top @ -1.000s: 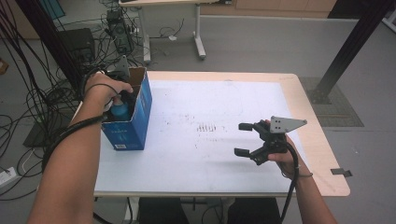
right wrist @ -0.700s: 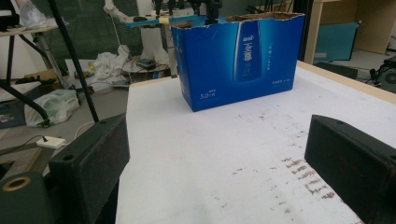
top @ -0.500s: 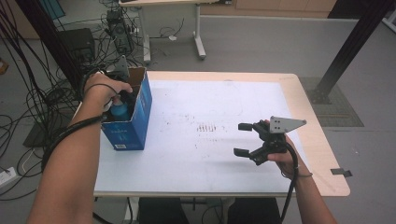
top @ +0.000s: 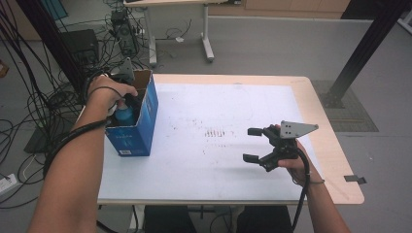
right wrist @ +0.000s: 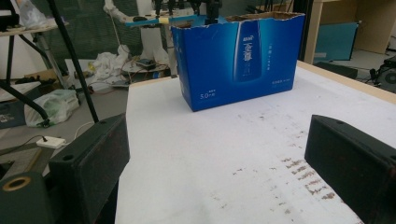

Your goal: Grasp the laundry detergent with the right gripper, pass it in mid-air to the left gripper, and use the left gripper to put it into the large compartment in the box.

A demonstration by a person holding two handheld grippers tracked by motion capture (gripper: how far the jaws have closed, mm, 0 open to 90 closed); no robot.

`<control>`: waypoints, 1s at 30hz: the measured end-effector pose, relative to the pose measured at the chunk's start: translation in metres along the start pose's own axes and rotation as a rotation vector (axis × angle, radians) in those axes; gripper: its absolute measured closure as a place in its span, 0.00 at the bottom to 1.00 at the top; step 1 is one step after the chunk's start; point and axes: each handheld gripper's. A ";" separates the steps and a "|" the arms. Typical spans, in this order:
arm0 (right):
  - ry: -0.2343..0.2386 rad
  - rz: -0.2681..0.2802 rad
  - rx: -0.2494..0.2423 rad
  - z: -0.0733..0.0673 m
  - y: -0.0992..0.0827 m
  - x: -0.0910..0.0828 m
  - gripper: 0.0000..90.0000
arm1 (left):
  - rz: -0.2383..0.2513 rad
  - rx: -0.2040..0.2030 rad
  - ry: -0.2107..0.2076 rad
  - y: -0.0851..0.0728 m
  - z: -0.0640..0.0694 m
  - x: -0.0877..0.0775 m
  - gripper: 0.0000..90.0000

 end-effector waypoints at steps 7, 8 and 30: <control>0.000 0.002 0.000 0.000 0.000 0.000 0.07 | 0.000 0.001 0.001 0.000 0.000 0.000 0.41; 0.000 0.002 -0.001 0.000 0.000 0.000 0.07 | 0.000 0.000 0.000 0.000 0.000 0.000 0.41; -0.001 0.006 0.000 0.000 0.000 -0.001 0.07 | -0.003 -0.006 0.001 0.000 0.000 0.001 0.41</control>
Point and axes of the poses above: each handheld gripper's, and its own axes: x roughly forward along the jaws, y roughly out of its top, z roughly to its right, and after that the axes turned 13 degrees about -y, right-handed
